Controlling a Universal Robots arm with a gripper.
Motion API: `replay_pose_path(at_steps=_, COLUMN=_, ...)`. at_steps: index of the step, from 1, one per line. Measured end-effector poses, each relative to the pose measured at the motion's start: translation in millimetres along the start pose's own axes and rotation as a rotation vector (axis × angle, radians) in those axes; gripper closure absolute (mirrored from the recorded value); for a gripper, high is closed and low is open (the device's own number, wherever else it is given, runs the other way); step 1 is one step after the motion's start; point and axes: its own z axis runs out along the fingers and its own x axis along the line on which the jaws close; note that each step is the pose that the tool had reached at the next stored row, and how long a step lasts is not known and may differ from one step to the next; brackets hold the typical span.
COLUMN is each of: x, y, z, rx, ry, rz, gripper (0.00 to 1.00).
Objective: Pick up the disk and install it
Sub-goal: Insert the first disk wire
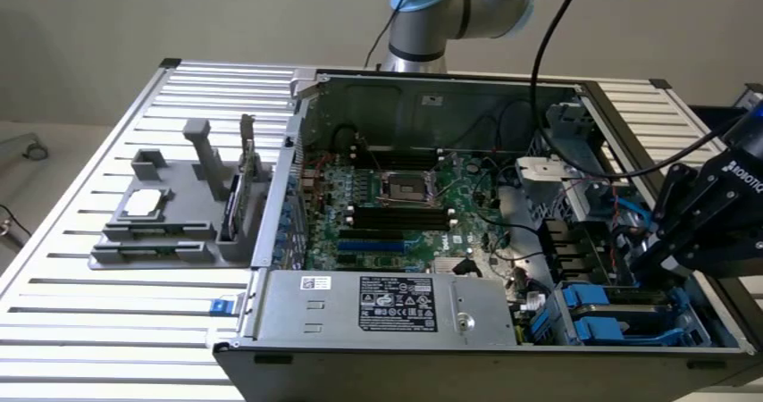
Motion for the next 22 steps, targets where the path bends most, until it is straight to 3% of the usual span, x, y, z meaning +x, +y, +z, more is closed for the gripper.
replay_pose_path(at_steps=10, x=1.7, y=4.1, z=4.0, rx=0.0211, ry=-0.008, rz=-0.004, gripper=0.84)
replay_pose_path(at_steps=22, x=3.0, y=7.2, z=5.8, rx=0.0341, ry=-0.0117, rz=-0.006, gripper=0.84)
